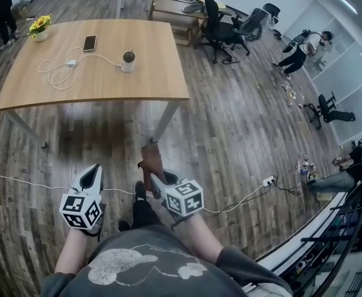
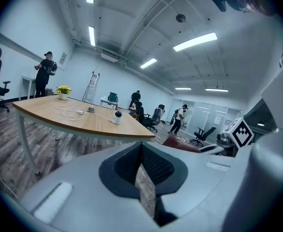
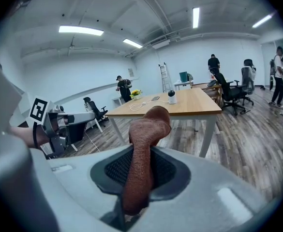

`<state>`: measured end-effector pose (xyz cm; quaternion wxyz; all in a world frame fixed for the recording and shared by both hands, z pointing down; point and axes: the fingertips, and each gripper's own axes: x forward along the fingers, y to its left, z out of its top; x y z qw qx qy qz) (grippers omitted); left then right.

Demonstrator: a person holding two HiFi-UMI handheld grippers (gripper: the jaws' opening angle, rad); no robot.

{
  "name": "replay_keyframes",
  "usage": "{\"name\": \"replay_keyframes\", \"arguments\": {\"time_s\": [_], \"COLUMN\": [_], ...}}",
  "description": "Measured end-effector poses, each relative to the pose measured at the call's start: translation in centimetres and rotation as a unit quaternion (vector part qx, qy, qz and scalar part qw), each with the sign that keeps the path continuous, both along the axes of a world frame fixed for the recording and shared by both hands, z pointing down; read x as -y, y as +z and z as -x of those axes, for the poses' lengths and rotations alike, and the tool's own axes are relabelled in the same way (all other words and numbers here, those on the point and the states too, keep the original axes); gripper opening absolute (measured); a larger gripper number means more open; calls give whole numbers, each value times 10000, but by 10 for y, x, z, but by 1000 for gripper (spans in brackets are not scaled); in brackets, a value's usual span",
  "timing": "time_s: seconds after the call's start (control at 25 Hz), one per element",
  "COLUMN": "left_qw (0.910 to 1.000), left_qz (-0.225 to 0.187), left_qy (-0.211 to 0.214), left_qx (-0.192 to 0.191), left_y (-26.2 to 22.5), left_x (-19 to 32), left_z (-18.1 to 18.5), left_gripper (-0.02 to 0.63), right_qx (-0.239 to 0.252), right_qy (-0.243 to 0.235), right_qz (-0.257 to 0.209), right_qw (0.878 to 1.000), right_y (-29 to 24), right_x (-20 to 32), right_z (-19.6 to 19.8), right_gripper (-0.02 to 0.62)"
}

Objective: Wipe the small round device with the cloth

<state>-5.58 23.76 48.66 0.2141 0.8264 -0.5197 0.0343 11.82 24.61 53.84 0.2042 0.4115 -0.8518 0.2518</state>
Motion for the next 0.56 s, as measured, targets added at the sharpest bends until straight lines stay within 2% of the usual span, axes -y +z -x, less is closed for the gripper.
{"name": "replay_keyframes", "arguments": {"time_s": [0.28,0.56], "left_qw": [9999,9999], "left_qz": [-28,7], "left_qy": [113,137], "left_qx": [-56,60], "left_y": [-3,2], "left_x": [-8,-10], "left_z": [-5,-3], "left_gripper": [19,20], "right_qx": [-57,231], "right_qy": [-171,-222], "right_qz": [-100,23], "right_qw": [9998,9995], "right_y": [-4,-7], "right_x": [3,7], "right_z": [18,33], "right_gripper": [71,71]}}
